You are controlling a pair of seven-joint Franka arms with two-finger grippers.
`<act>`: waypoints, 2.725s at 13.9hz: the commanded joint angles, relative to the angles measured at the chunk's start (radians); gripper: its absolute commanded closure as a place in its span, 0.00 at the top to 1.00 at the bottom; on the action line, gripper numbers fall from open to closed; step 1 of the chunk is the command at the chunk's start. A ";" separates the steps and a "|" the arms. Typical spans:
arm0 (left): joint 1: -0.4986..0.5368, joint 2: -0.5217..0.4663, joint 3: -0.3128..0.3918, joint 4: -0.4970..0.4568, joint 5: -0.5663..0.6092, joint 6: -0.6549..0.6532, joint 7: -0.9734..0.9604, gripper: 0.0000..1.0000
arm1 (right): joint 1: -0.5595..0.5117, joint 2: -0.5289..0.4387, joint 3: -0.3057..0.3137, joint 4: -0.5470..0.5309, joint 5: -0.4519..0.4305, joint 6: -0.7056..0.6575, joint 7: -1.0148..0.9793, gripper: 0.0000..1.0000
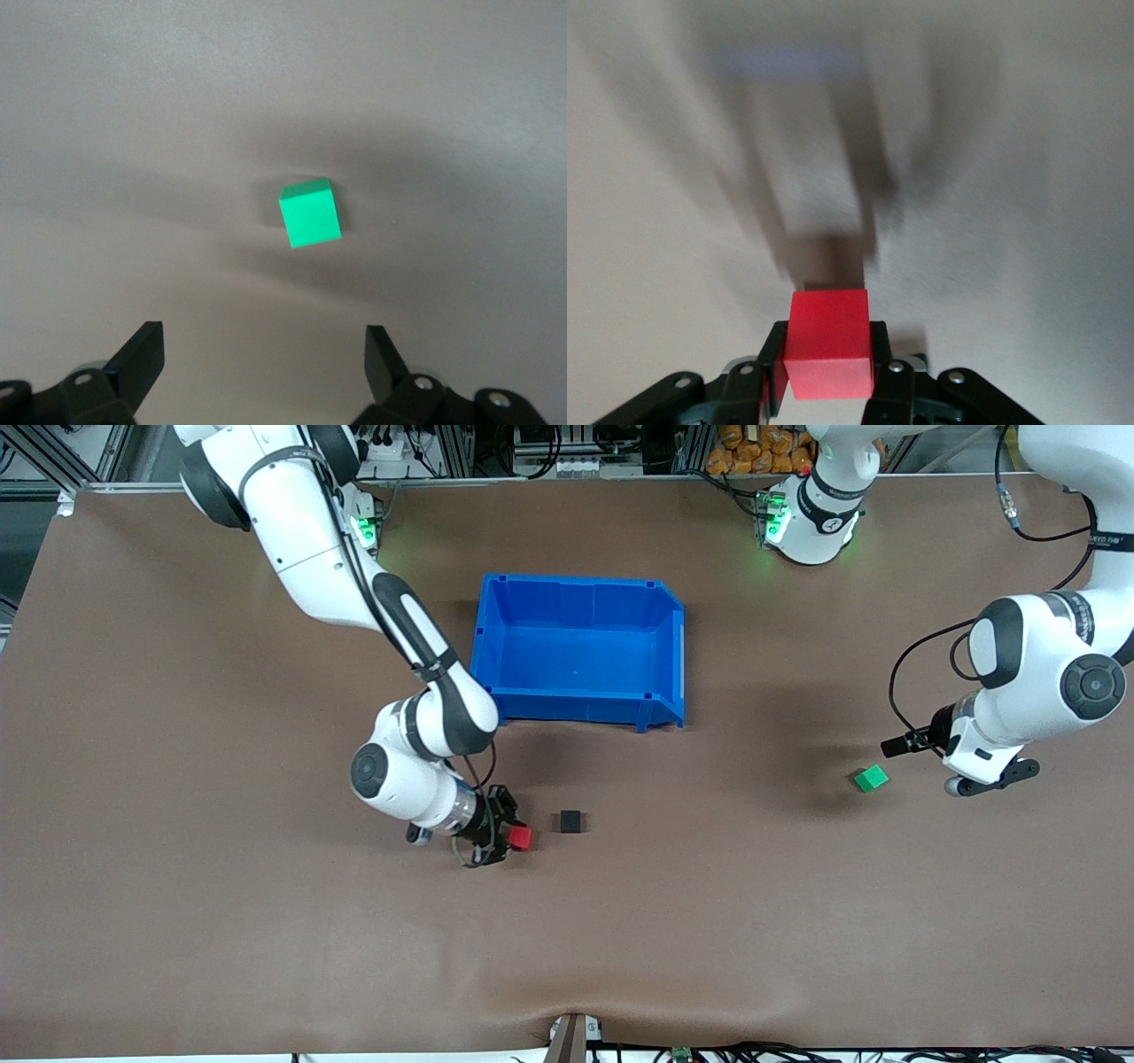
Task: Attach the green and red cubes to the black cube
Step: 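Carry the red cube to the black cube while the left gripper reaches the green cube, then set the red cube against the black cube and open the right gripper, then withdraw the right gripper while the left gripper grasps the green cube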
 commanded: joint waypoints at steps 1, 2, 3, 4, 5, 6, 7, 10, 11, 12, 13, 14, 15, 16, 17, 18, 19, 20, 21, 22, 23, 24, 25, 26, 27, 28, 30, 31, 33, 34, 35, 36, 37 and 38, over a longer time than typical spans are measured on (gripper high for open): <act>0.012 0.043 -0.006 0.021 0.003 0.032 -0.023 1.00 | 0.024 0.017 -0.010 0.026 0.020 -0.003 0.011 0.00; 0.005 0.055 -0.007 0.032 0.003 0.032 -0.047 1.00 | 0.027 0.017 -0.010 0.026 0.021 -0.003 0.011 0.00; 0.001 0.066 -0.007 0.044 0.004 0.032 -0.078 1.00 | 0.036 0.019 -0.010 0.026 0.021 -0.003 0.011 0.00; -0.002 0.095 -0.009 0.065 0.004 0.034 -0.101 1.00 | 0.047 0.028 -0.010 0.026 0.021 0.000 0.012 0.00; -0.008 0.124 -0.010 0.088 0.004 0.034 -0.126 1.00 | 0.053 0.037 -0.010 0.026 0.023 0.003 0.015 0.00; -0.015 0.143 -0.010 0.108 0.004 0.032 -0.170 1.00 | 0.061 0.049 -0.010 0.029 0.021 0.010 0.024 0.00; -0.016 0.156 -0.010 0.113 0.004 0.034 -0.211 1.00 | 0.069 0.054 -0.010 0.032 0.021 0.036 0.033 0.04; -0.019 0.198 -0.010 0.140 0.003 0.034 -0.242 1.00 | 0.075 0.056 -0.010 0.037 0.020 0.058 0.050 0.20; -0.019 0.207 -0.009 0.148 0.003 0.034 -0.245 1.00 | 0.075 0.056 -0.010 0.038 0.018 0.058 0.056 0.36; -0.015 0.216 -0.010 0.156 0.003 0.034 -0.255 1.00 | 0.075 0.056 -0.011 0.037 0.004 0.057 0.057 0.92; -0.015 0.219 -0.010 0.159 0.003 0.034 -0.258 1.00 | 0.076 0.054 -0.013 0.035 -0.008 0.055 0.049 1.00; -0.012 0.227 -0.010 0.161 0.001 0.034 -0.258 1.00 | 0.064 0.051 -0.013 0.037 -0.013 0.049 0.041 1.00; -0.010 0.236 -0.010 0.164 -0.005 0.034 -0.258 1.00 | 0.061 0.045 -0.019 0.041 -0.014 0.056 0.041 1.00; -0.010 0.244 -0.010 0.173 -0.006 0.035 -0.258 1.00 | 0.047 0.028 -0.035 0.048 -0.020 0.055 0.032 1.00; -0.010 0.255 -0.010 0.177 -0.006 0.034 -0.259 1.00 | 0.017 -0.001 -0.043 0.049 -0.020 0.041 0.006 1.00; -0.010 0.258 -0.010 0.177 -0.008 0.035 -0.267 1.00 | -0.015 -0.018 -0.040 0.049 -0.019 0.006 -0.020 1.00; -0.008 0.261 -0.010 0.179 -0.010 0.035 -0.287 1.00 | -0.032 -0.025 -0.046 0.052 -0.029 -0.056 -0.051 1.00; -0.008 0.261 -0.010 0.177 -0.010 0.035 -0.311 1.00 | -0.042 -0.035 -0.052 0.060 -0.057 -0.118 -0.083 1.00; -0.008 0.262 -0.010 0.177 -0.008 0.035 -0.325 1.00 | -0.062 -0.036 -0.062 0.078 -0.088 -0.158 -0.101 1.00; -0.012 0.267 -0.010 0.179 -0.008 0.035 -0.325 1.00 | -0.086 -0.041 -0.066 0.092 -0.114 -0.176 -0.115 1.00; -0.012 0.270 -0.009 0.179 -0.003 0.037 -0.325 1.00 | -0.118 -0.055 -0.065 0.094 -0.123 -0.198 -0.129 1.00; -0.008 0.276 -0.009 0.183 -0.003 0.041 -0.325 1.00 | -0.137 -0.085 -0.074 0.094 -0.144 -0.248 -0.134 1.00; -0.008 0.282 -0.009 0.187 -0.003 0.045 -0.325 1.00 | -0.148 -0.111 -0.095 0.095 -0.192 -0.309 -0.146 1.00; -0.008 0.284 -0.009 0.187 -0.003 0.046 -0.325 1.00 | -0.161 -0.142 -0.112 0.100 -0.260 -0.381 -0.184 1.00; -0.008 0.284 -0.009 0.187 -0.003 0.049 -0.325 1.00 | -0.166 -0.186 -0.121 0.115 -0.340 -0.440 -0.244 1.00; -0.007 0.284 -0.009 0.187 -0.003 0.049 -0.325 1.00 | -0.175 -0.229 -0.134 0.121 -0.396 -0.474 -0.302 1.00; -0.005 0.290 -0.009 0.187 -0.002 0.051 -0.325 1.00 | -0.258 -0.304 -0.135 0.121 -0.404 -0.573 -0.394 1.00; -0.007 0.292 -0.009 0.187 -0.002 0.051 -0.325 1.00 | -0.295 -0.343 -0.134 0.123 -0.404 -0.670 -0.487 1.00; -0.007 0.293 -0.009 0.187 0.000 0.051 -0.325 0.98 | -0.357 -0.429 -0.140 0.123 -0.414 -0.839 -0.718 1.00; -0.007 0.293 -0.009 0.187 0.001 0.051 -0.324 0.94 | -0.394 -0.465 -0.141 0.123 -0.419 -0.911 -0.823 1.00; -0.008 0.293 -0.009 0.185 0.003 0.051 -0.322 0.80 | -0.439 -0.492 -0.143 0.123 -0.430 -0.980 -0.921 1.00; -0.008 0.295 -0.009 0.185 0.004 0.051 -0.322 0.73 | -0.479 -0.521 -0.145 0.123 -0.447 -1.032 -1.044 1.00; -0.008 0.298 -0.009 0.187 0.004 0.051 -0.321 0.67 | -0.518 -0.557 -0.143 0.124 -0.459 -1.072 -1.182 1.00; -0.008 0.298 -0.009 0.187 0.004 0.051 -0.321 0.64 | -0.557 -0.587 -0.145 0.123 -0.462 -1.100 -1.295 1.00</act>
